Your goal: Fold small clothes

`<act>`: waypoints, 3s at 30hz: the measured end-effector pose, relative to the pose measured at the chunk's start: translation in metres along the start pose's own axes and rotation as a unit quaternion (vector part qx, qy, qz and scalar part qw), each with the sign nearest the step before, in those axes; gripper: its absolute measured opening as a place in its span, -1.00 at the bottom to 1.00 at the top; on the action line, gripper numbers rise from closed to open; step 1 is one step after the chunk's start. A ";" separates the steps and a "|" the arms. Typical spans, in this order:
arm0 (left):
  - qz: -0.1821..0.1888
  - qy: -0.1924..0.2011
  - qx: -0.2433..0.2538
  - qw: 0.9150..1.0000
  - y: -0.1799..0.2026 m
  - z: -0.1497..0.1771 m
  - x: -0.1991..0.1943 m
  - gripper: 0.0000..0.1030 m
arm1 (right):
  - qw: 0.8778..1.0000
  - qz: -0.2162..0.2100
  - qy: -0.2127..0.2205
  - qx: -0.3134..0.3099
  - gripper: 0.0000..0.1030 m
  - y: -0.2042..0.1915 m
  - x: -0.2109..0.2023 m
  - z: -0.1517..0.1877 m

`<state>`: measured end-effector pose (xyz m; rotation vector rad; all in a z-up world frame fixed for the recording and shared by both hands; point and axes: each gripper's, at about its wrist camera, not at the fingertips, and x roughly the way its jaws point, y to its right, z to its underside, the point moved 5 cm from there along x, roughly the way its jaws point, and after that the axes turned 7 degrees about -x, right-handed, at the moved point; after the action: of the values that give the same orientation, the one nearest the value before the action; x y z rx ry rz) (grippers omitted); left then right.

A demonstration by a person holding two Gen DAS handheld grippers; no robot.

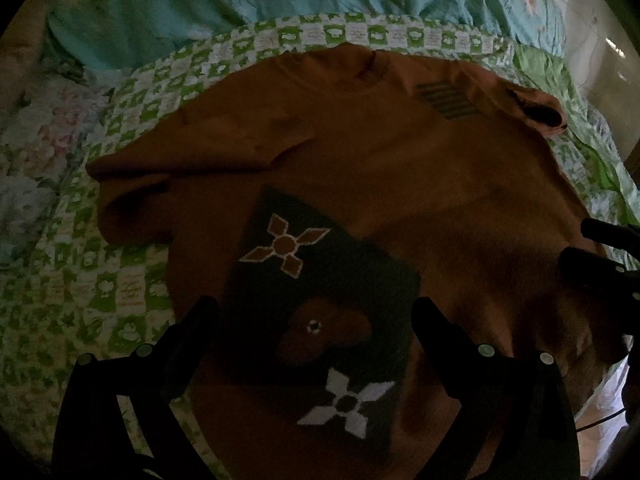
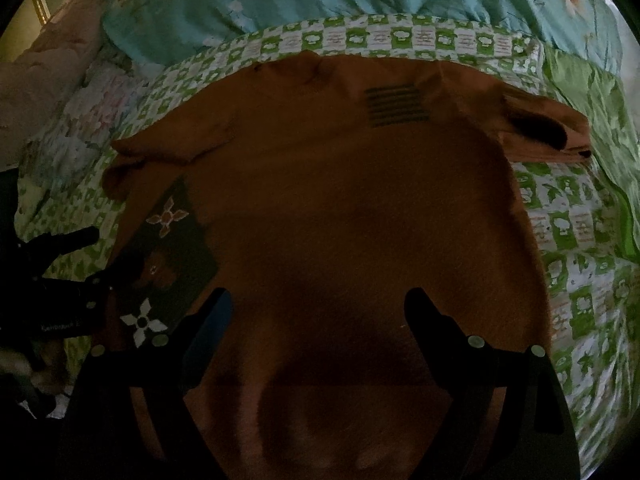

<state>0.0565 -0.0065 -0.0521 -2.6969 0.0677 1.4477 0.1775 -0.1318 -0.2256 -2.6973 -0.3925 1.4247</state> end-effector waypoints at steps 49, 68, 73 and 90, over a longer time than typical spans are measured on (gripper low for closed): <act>0.016 -0.109 -0.081 0.991 -0.026 -0.094 0.100 0.92 | 0.996 -0.003 0.041 0.076 -0.86 0.205 0.058 -0.163; 0.053 -0.094 -0.160 0.981 -0.104 -0.056 0.045 0.92 | 0.949 -0.315 -0.001 -0.006 -0.86 -0.104 0.123 -0.161; 0.079 -0.098 -0.173 0.977 -0.104 -0.060 0.054 0.92 | 0.941 -0.335 -0.047 -0.007 -0.75 -0.127 0.146 -0.151; 0.163 -0.152 -0.225 0.949 -0.069 -0.100 0.149 0.19 | 0.963 -0.240 0.038 0.113 0.23 0.029 0.083 -0.132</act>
<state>0.2274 0.0526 -0.1182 -2.8554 0.1932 2.2042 0.3356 -0.1306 -0.2224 -2.2576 -0.7625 1.1433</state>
